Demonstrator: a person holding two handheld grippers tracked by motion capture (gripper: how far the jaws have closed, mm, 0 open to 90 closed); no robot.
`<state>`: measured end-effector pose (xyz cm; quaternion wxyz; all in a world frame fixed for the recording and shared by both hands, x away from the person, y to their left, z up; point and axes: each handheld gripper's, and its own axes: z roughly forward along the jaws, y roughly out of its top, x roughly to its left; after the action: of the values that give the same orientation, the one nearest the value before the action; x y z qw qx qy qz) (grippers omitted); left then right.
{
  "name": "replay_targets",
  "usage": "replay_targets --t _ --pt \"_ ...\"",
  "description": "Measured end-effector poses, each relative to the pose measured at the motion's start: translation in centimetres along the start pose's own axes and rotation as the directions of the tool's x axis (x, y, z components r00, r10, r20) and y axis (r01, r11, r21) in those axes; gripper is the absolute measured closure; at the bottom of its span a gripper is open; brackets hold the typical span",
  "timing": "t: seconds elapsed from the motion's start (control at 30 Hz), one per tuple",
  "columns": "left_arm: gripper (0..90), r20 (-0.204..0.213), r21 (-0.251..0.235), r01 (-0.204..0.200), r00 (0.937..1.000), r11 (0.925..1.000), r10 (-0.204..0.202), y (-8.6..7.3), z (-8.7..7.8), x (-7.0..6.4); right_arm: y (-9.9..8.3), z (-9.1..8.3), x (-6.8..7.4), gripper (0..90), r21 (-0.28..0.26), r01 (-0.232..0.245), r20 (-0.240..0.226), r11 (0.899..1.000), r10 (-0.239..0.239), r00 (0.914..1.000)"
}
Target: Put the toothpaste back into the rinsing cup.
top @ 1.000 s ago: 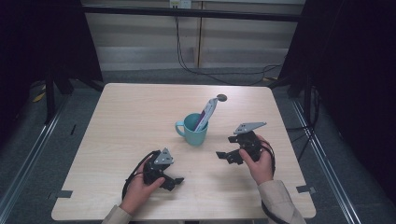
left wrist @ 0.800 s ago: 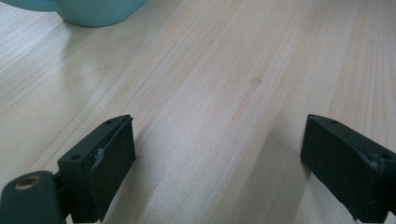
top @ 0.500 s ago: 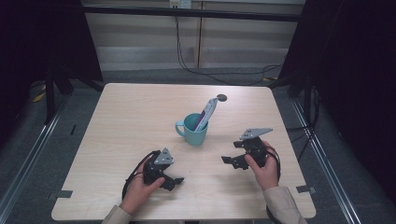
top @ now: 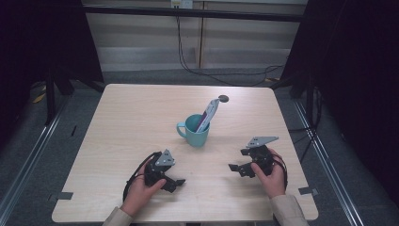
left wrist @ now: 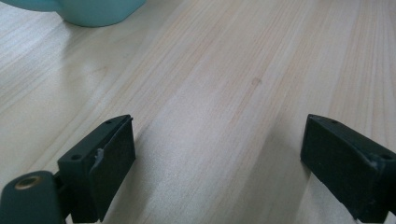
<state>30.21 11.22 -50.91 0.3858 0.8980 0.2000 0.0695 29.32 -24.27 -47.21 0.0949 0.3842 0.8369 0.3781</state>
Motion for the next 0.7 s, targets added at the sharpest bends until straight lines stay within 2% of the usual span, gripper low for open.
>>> replay_targets --t 0.7 --pt "9.6 0.0 -0.001 0.0 1.0 1.0 0.0 0.0 0.0 0.0 -2.8 -0.2 -0.5 16.0 0.021 -0.02 0.054 1.0 0.019 0.9984"
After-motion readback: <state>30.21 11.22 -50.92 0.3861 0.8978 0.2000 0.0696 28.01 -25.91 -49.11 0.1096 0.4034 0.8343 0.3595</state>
